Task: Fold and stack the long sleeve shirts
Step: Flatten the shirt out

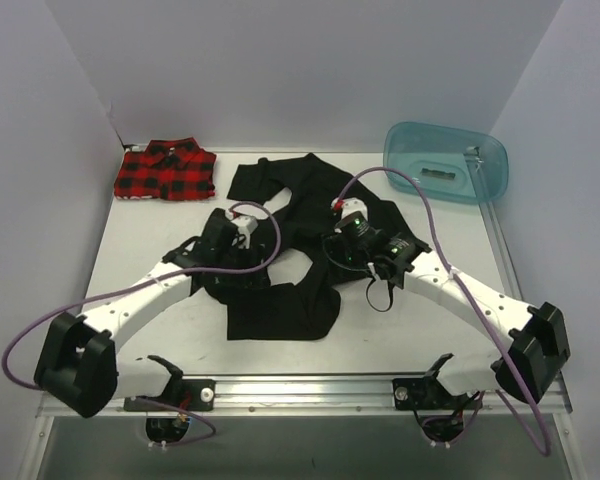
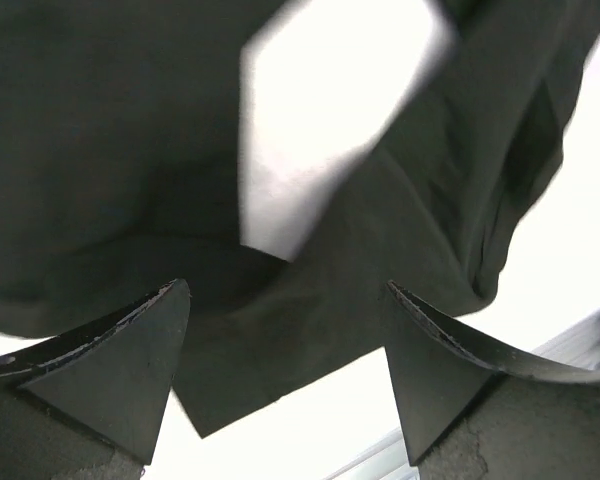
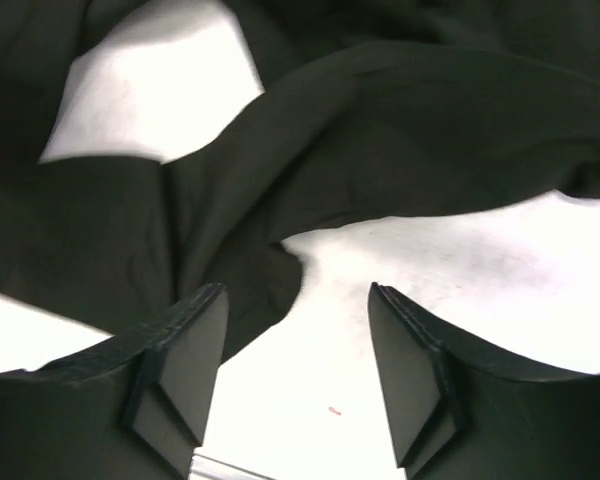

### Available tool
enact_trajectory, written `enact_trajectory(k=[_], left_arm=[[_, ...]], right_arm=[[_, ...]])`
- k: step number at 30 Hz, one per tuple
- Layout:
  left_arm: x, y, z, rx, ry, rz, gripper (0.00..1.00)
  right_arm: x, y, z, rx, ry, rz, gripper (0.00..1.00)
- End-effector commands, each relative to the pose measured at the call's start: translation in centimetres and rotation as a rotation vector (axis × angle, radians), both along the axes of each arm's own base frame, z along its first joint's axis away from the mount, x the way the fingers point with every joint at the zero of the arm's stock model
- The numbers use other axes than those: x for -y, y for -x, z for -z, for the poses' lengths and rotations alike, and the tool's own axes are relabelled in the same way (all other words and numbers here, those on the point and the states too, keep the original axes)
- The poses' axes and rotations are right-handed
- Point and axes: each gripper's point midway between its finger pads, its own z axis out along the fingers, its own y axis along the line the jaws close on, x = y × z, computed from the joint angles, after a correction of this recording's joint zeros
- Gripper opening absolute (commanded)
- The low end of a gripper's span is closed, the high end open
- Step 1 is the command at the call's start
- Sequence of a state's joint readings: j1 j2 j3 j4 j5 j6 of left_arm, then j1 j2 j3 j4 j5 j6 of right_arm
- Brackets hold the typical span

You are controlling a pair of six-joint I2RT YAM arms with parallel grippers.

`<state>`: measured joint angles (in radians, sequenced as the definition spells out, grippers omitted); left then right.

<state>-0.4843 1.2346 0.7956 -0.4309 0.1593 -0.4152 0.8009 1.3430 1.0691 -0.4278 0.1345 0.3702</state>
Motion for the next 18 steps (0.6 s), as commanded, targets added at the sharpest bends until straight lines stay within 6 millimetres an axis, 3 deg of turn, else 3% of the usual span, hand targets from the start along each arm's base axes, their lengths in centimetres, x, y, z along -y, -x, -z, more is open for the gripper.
enact_trajectory(k=[1,3,4,7,10,11,14,18], left_arm=[[2.9,-0.9,-0.6,0.022,-0.038,0.143,0.86],[4.3,-1.2,-0.5,0.019,-0.061,0.221,0.85],[4.6,-0.7,1.3,-0.036,-0.1,0.271,0.85],[5.7,-0.3,3.1,-0.108,-0.143,0.369,0.81],[6.2,0.5,4.4,-0.173,-0.154,0.419,0.67],[6.3,0.8,4.7,-0.191,-0.159,0.43,0.67],[6.9,1.9,5.0,-0.217,-0.16,0.477,0.53],[7.3,3.4,4.6,-0.235,-0.131,0.505,0.2]], right_arm=[[3.8,-0.7,-0.2,0.001,0.007,0.157,0.6],[4.6,-0.6,-0.2,-0.018,-0.035,0.198,0.61],[5.0,-0.6,-0.2,-0.02,-0.047,0.221,0.63],[6.4,-0.4,-0.2,-0.006,-0.047,0.252,0.63],[7.4,0.0,0.5,-0.01,-0.042,0.274,0.63],[7.5,-0.1,0.5,-0.008,-0.046,0.28,0.63],[7.5,-0.4,0.8,-0.015,-0.076,0.301,0.63],[7.1,-2.1,0.4,0.0,-0.106,0.34,0.63]])
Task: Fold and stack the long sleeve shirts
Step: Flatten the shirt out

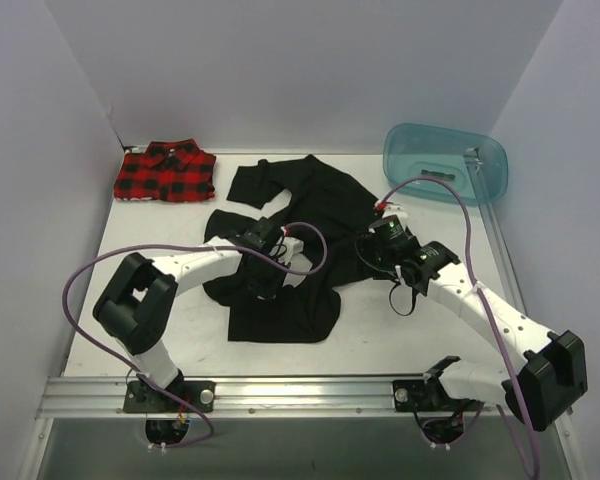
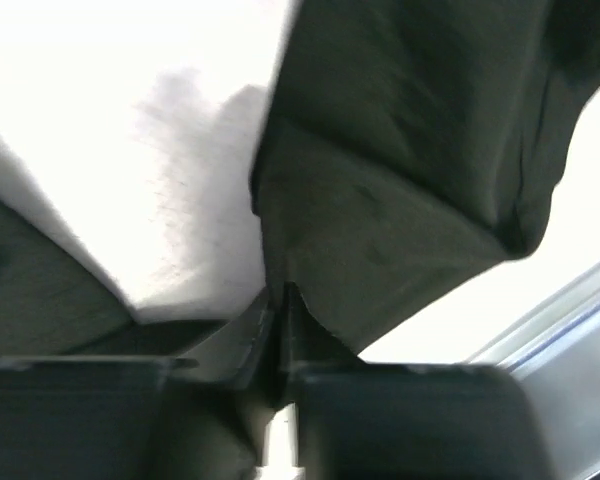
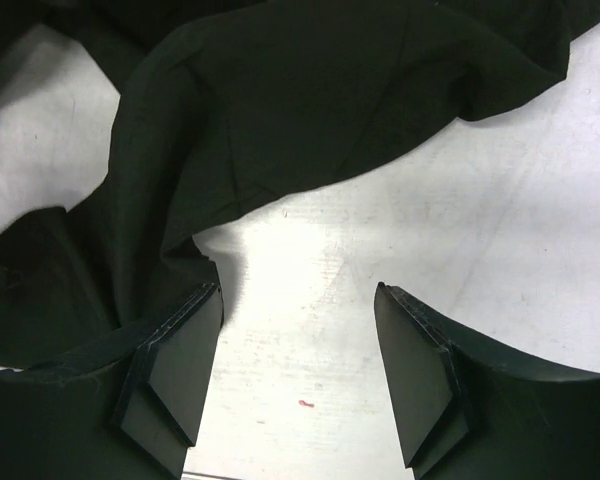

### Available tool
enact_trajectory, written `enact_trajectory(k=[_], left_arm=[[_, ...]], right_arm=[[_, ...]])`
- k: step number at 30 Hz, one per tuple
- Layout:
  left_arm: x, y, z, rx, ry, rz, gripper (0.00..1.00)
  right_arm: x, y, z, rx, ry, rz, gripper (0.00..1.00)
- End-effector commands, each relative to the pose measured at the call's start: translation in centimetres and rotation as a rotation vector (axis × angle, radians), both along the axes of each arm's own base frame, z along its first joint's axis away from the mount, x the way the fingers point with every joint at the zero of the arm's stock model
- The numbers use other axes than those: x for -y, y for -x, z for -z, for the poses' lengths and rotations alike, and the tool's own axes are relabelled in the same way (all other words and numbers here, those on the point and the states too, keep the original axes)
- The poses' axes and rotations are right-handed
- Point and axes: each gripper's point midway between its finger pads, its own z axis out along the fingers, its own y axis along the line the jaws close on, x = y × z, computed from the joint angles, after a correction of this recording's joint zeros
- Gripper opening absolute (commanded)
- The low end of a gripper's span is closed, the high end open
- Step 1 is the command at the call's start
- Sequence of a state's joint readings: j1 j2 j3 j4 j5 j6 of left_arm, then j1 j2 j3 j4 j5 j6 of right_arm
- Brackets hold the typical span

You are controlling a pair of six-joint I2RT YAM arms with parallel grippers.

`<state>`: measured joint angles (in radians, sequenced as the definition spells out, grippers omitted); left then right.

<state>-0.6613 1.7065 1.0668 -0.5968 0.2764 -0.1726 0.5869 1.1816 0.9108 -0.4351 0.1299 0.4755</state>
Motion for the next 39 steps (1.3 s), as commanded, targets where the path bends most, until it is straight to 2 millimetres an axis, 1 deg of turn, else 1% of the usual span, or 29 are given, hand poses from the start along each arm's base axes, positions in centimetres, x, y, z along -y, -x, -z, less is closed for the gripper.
enact_trajectory(k=[1,2,3,4,5,6,7,8,9,10,12,13,15,16,17,18,19,20,22,23,25,26,27,28,30,32,33,36,39], left_arm=[[0.9,0.9,-2.9,0.02,0.072,0.058,0.05],[0.8,0.9,-3.5,0.04,0.07,0.06,0.0],[0.4,0.6,-4.2,0.076,0.059,0.056,0.0],[0.0,0.6,-5.9,0.127,0.069,0.069,0.0],[-0.3,0.4,-6.9,0.163,0.067,0.072,0.0],[-0.7,-0.7,-8.4,0.234,0.052,0.056,0.0],[-1.4,-0.9,-10.3,0.298,0.051,0.064,0.0],[-1.8,-1.4,-11.4,0.345,0.039,0.063,0.0],[-2.4,-2.6,-13.2,0.42,0.012,0.044,0.0],[-3.2,-3.0,-14.7,0.474,-0.006,0.043,0.0],[-4.7,-4.5,-16.7,0.576,-0.076,0.018,0.0],[-5.1,-5.1,-19.0,0.64,-0.079,0.011,0.0],[-5.7,-5.5,-21.4,0.712,-0.092,0.001,0.0],[-5.9,-5.3,-23.5,0.767,-0.063,0.01,0.0],[-6.0,-4.9,-24.6,0.796,-0.042,0.017,0.0],[-5.5,-4.0,-25.6,0.819,-0.002,0.052,0.0],[-5.7,-2.8,-27.3,0.864,0.042,0.078,0.0],[-5.5,-1.9,-27.5,0.87,0.073,0.109,0.0],[-4.4,1.4,-28.6,0.874,0.2,0.207,0.0],[-4.0,2.8,-27.6,0.84,0.235,0.252,0.0],[-2.6,6.4,-27.2,0.771,0.371,0.355,0.0],[-2.2,7.5,-26.6,0.734,0.4,0.386,0.0],[-1.4,9.3,-24.9,0.651,0.441,0.439,0.0],[-0.9,10.5,-24.2,0.598,0.471,0.462,0.01],[0.3,14.1,-21.8,0.479,0.5,0.579,0.06],[1.0,16.3,-20.7,0.421,0.511,0.645,0.15],[1.3,18.4,-20.0,0.388,0.519,0.718,0.2],[2.0,21.5,-19.5,0.344,0.545,0.812,0.31],[2.6,23.9,-18.3,0.284,0.551,0.902,0.37]], right_arm=[[-0.4,-2.1,-0.9,0.031,-0.04,0.061,0.63],[-0.6,-2.7,-0.6,0.028,-0.039,0.073,0.63],[-0.6,-3.3,-0.8,0.032,-0.048,0.094,0.62],[-0.8,-4.0,-1.3,0.046,-0.061,0.104,0.62],[-1.1,-4.7,-1.3,0.052,-0.061,0.107,0.61],[-1.1,-5.2,-1.4,0.058,-0.061,0.12,0.61],[-1.3,-5.8,-1.8,0.068,-0.064,0.128,0.61],[-1.5,-6.2,-1.6,0.068,-0.066,0.13,0.61],[-1.4,-6.4,-1.6,0.069,-0.067,0.141,0.6],[-1.5,-6.6,-1.7,0.073,-0.073,0.149,0.6],[-1.4,-6.8,-1.7,0.081,-0.084,0.16,0.6],[-1.4,-6.8,-1.7,0.083,-0.087,0.162,0.6],[-1.2,-6.8,-1.9,0.094,-0.09,0.166,0.59],[-1.1,-6.7,-2.0,0.098,-0.09,0.168,0.59],[-0.7,-6.6,-2.4,0.114,-0.088,0.174,0.59],[-0.5,-6.5,-2.3,0.118,-0.085,0.179,0.59],[-0.2,-6.4,-2.4,0.125,-0.084,0.186,0.59],[0.0,-6.3,-2.9,0.141,-0.091,0.191,0.59],[0.6,-6.0,-2.6,0.145,-0.086,0.203,0.59],[0.8,-5.9,-3.0,0.164,-0.095,0.21,0.59],[1.3,-5.6,-2.6,0.165,-0.091,0.226,0.59],[1.7,-5.4,-2.8,0.177,-0.095,0.234,0.59],[1.9,-5.4,-3.0,0.187,-0.099,0.241,0.59],[2.1,-5.3,-3.1,0.194,-0.101,0.248,0.59],[2.5,-5.0,-3.3,0.208,-0.099,0.252,0.59],[2.9,-4.7,-3.4,0.218,-0.094,0.248,0.59],[3.0,-4.5,-3.4,0.221,-0.09,0.247,0.59],[3.6,-4.1,-3.3,0.23,-0.084,0.256,0.59],[3.5,-3.9,-2.8,0.215,-0.083,0.236,0.59]])
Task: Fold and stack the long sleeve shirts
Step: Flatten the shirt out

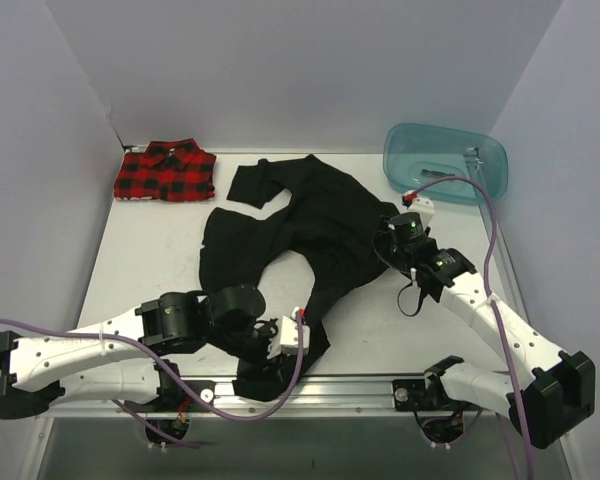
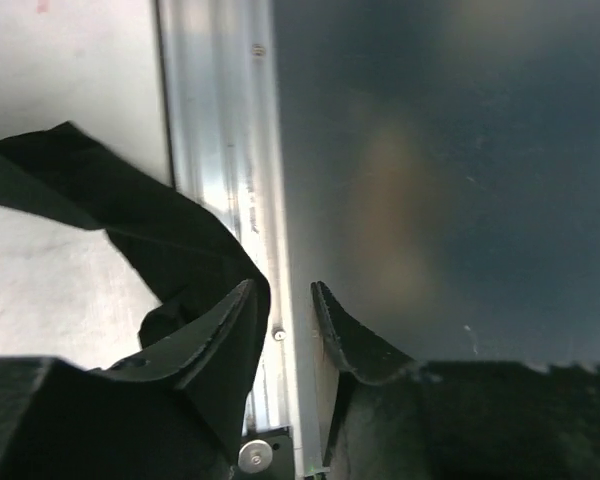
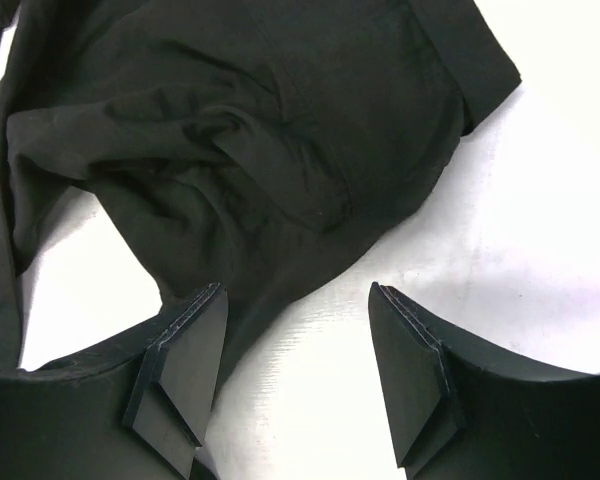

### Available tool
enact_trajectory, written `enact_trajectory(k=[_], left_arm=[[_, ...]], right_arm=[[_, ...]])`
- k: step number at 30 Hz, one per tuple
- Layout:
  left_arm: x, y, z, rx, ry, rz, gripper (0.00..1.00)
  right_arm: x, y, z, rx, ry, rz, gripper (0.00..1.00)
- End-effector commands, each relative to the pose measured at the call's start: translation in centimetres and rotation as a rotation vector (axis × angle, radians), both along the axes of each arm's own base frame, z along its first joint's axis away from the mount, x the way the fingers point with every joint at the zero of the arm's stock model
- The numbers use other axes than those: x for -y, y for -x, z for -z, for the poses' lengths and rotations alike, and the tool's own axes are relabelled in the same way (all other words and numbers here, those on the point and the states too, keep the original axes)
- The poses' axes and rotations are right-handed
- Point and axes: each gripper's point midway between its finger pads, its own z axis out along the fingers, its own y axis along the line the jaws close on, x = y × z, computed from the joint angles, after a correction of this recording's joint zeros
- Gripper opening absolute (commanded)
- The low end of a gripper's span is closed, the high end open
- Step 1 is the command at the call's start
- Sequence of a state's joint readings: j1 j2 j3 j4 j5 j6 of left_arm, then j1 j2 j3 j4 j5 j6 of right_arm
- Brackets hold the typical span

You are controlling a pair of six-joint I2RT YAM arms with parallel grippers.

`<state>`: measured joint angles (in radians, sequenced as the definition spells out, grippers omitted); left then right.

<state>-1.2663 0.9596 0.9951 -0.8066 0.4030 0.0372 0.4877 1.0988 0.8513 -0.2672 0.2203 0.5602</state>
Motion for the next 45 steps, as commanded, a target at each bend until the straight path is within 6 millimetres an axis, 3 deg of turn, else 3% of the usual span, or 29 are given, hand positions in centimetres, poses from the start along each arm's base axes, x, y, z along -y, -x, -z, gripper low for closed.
enact_trajectory(k=[1,5,7,9,10,12,14,16,17,20,21,22,24,29,31,36,40,43,45], left_arm=[[1.5,2.6,-0.8,-0.04,0.048,0.11,0.38],[2.7,-0.3,-0.5,0.045,0.054,-0.018,0.41],[2.8,-5.0,-1.2,0.087,0.076,-0.243,0.46],[2.4,-8.2,-1.7,0.075,0.103,-0.372,0.52],[1.6,-12.0,-2.3,0.056,0.137,-0.527,0.55],[0.7,-15.7,-2.8,0.034,0.175,-0.672,0.57],[-1.3,-19.9,-2.0,-0.019,0.167,-0.869,0.58],[-2.2,-22.6,-0.1,-0.087,0.136,-1.013,0.57],[-3.9,-24.6,0.7,-0.11,0.128,-1.112,0.57],[-6.2,-27.2,3.9,-0.218,0.112,-1.287,0.56],[-7.6,-28.8,4.5,-0.254,0.143,-1.381,0.56],[-8.5,-29.0,5.9,-0.286,0.132,-1.432,0.56],[-10.1,-30.7,6.6,-0.306,0.171,-1.519,0.54],[-11.9,-32.0,10.0,-0.385,0.189,-1.66,0.53],[-12.5,-32.8,11.0,-0.405,0.194,-1.707,0.52],[-13.4,-33.1,12.8,-0.444,0.174,-1.771,0.52],[-15.1,-33.0,12.8,-0.395,0.161,-1.839,0.52],[-15.7,-32.8,11.9,-0.362,0.154,-1.84,0.52],[-15.4,-32.5,11.0,-0.325,0.156,-1.799,0.56]], right_arm=[[0.5,-0.2,-0.1,0.012,0.016,0.002,0.59],[-1.0,-0.5,1.3,-0.06,0.002,-0.053,0.57],[-1.7,-0.8,1.3,-0.074,-0.005,-0.053,0.57],[-1.9,-0.8,1.5,-0.086,0.006,-0.033,0.57],[-2.0,-0.7,1.7,-0.098,0.021,-0.029,0.57],[-2.2,-0.5,2.1,-0.111,0.023,-0.03,0.57],[-2.4,0.0,3.4,-0.147,0.032,-0.036,0.57],[-1.8,0.7,5.4,-0.199,0.036,-0.006,0.56],[-1.4,1.0,6.2,-0.221,0.037,0.003,0.55],[-0.8,1.9,8.6,-0.271,0.009,0.023,0.52],[-0.7,2.1,9.1,-0.285,-0.003,0.026,0.51],[-1.0,2.3,9.8,-0.31,-0.034,0.016,0.5],[-0.3,3.1,11.5,-0.358,-0.061,0.042,0.48],[0.8,4.1,14.4,-0.449,-0.155,0.1,0.36],[2.4,4.5,15.7,-0.487,-0.201,0.172,0.31],[5.8,5.6,16.9,-0.523,-0.263,0.329,0.3],[10.4,6.0,15.9,-0.467,-0.247,0.506,0.33],[11.9,5.4,13.6,-0.37,-0.168,0.516,0.35],[11.4,4.0,11.2,-0.279,-0.139,0.45,0.39]])
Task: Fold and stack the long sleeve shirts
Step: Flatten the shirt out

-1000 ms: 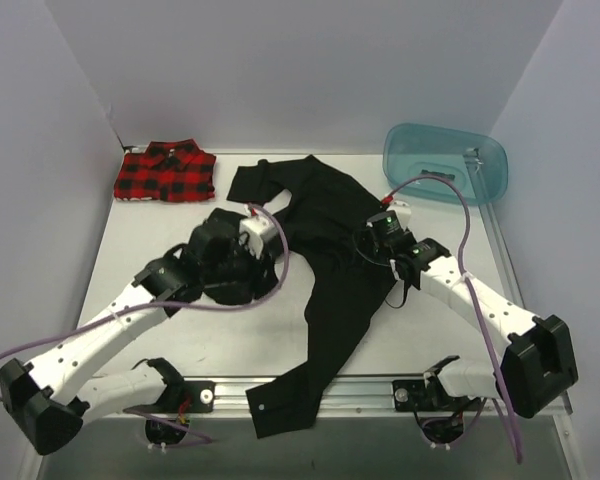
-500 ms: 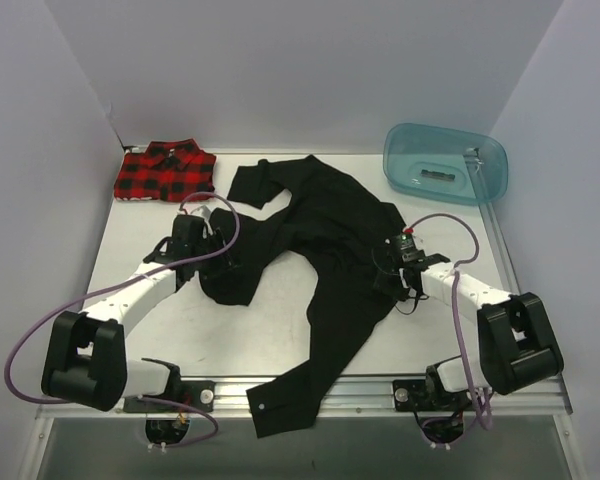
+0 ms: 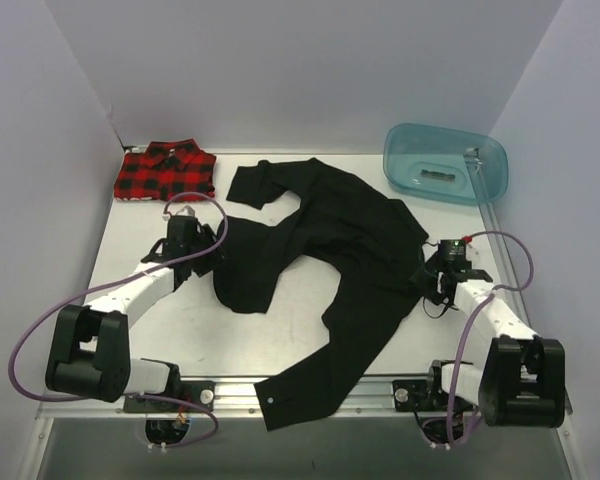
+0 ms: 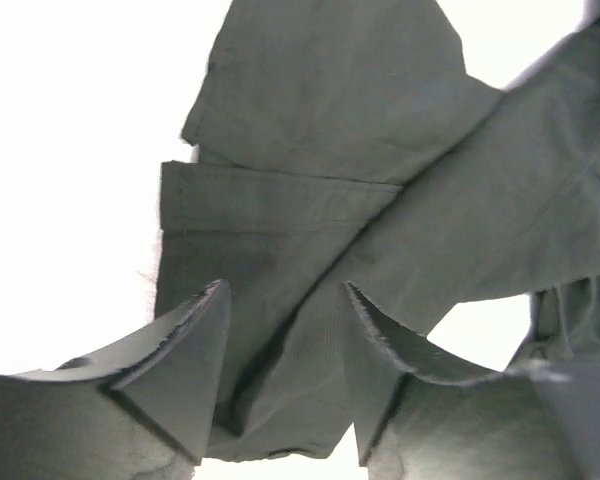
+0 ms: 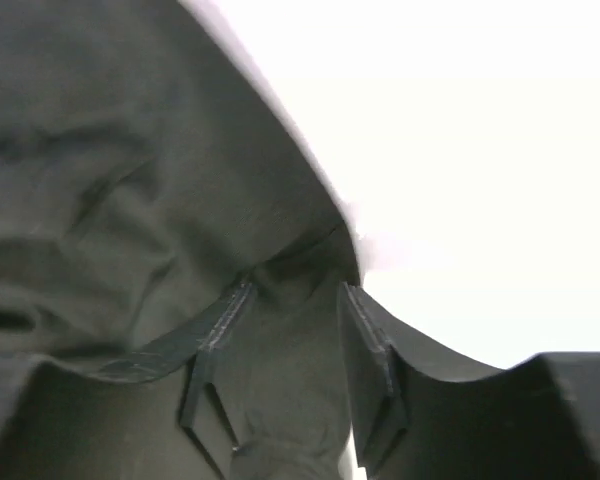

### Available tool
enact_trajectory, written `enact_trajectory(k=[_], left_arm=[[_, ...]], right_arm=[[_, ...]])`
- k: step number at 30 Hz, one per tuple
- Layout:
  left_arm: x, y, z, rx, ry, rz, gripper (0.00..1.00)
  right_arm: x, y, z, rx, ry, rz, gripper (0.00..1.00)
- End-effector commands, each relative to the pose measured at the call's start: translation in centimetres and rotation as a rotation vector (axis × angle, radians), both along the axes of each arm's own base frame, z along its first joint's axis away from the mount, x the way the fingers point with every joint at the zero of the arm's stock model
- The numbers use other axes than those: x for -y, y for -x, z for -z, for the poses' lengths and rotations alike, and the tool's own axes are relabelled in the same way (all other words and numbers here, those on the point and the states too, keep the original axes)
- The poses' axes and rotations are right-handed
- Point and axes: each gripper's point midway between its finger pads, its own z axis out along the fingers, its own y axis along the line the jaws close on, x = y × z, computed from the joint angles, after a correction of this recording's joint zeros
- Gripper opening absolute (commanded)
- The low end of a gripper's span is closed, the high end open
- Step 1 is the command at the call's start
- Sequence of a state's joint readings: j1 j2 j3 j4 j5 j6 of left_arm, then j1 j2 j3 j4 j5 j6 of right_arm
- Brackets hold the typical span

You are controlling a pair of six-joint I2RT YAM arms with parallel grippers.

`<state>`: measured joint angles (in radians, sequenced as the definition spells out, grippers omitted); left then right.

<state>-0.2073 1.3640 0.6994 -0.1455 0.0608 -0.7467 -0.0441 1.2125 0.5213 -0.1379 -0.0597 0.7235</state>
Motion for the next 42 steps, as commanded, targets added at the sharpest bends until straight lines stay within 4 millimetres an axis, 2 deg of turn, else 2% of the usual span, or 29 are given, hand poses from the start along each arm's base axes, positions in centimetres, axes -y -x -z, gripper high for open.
enact_trajectory(k=[1,2,4,5,6,7,8,9,11,12,13,14,15,16,19,23,26,32,35,39,40,42], left_arm=[[0.1,-0.7,-3.1,0.106,-0.026,0.035,0.59],[1.0,-0.2,-3.6,0.114,-0.028,0.091,0.63],[2.0,-0.1,-4.3,0.133,-0.052,0.132,0.64],[2.5,0.0,-4.6,0.143,-0.069,0.154,0.65],[3.5,0.4,-4.6,0.149,-0.108,0.202,0.65],[4.0,0.0,-5.2,0.168,-0.134,0.218,0.66],[4.5,0.1,-5.2,0.177,-0.164,0.265,0.66],[6.1,0.7,-4.9,0.174,-0.181,0.325,0.68],[7.6,1.3,-4.9,0.187,-0.243,0.408,0.7],[7.8,1.3,-4.5,0.189,-0.301,0.411,0.7],[9.5,2.5,-4.2,0.198,-0.334,0.476,0.7],[9.8,2.9,-3.8,0.192,-0.377,0.507,0.7],[9.6,3.0,-3.4,0.192,-0.429,0.502,0.7],[10.6,3.7,-3.1,0.196,-0.447,0.541,0.7],[10.7,4.5,-1.5,0.158,-0.525,0.578,0.7],[11.0,6.7,1.4,0.072,-0.619,0.656,0.7],[10.1,7.2,2.7,0.023,-0.688,0.639,0.68],[9.4,7.3,3.5,-0.008,-0.739,0.624,0.6],[9.3,7.4,4.2,-0.029,-0.748,0.627,0.49],[8.7,7.1,4.1,-0.043,-0.784,0.605,0.0],[8.3,7.1,3.7,-0.05,-0.807,0.607,0.0],[8.6,6.1,1.2,-0.007,-0.809,0.588,0.0]], right_arm=[[0.0,-0.5,-3.2,0.076,0.138,-0.087,0.4],[-2.0,-1.4,-4.7,0.123,0.156,-0.199,0.43],[-4.4,-2.0,-5.7,0.151,0.142,-0.304,0.46],[-6.5,-2.0,-6.1,0.167,0.144,-0.401,0.47],[-7.8,-2.7,-6.6,0.179,0.143,-0.452,0.47],[-9.0,-2.9,-6.9,0.182,0.142,-0.499,0.47],[-10.4,-2.8,-6.8,0.177,0.15,-0.564,0.47],[-12.0,-2.9,-6.8,0.164,0.127,-0.616,0.47],[-13.4,-2.9,-6.4,0.149,0.128,-0.673,0.48],[-14.5,-2.8,-6.1,0.137,0.135,-0.725,0.48],[-15.0,-2.7,-5.7,0.124,0.139,-0.745,0.49],[-15.3,-2.7,-5.6,0.118,0.142,-0.757,0.5],[-15.6,-2.5,-4.7,0.089,0.144,-0.769,0.5],[-15.8,-2.5,-4.4,0.079,0.143,-0.773,0.52],[-15.9,-2.3,-2.8,0.024,0.142,-0.785,0.55],[-15.7,-1.6,-1.1,-0.035,0.137,-0.789,0.56],[-15.7,-1.2,-0.4,-0.064,0.129,-0.795,0.56],[-15.0,-0.2,0.6,-0.108,0.143,-0.795,0.56],[-14.3,0.4,1.1,-0.136,0.157,-0.788,0.56],[-13.3,1.6,1.7,-0.188,0.17,-0.787,0.54],[-12.9,2.2,1.9,-0.207,0.174,-0.787,0.53],[-12.1,3.2,2.0,-0.245,0.177,-0.79,0.51]])
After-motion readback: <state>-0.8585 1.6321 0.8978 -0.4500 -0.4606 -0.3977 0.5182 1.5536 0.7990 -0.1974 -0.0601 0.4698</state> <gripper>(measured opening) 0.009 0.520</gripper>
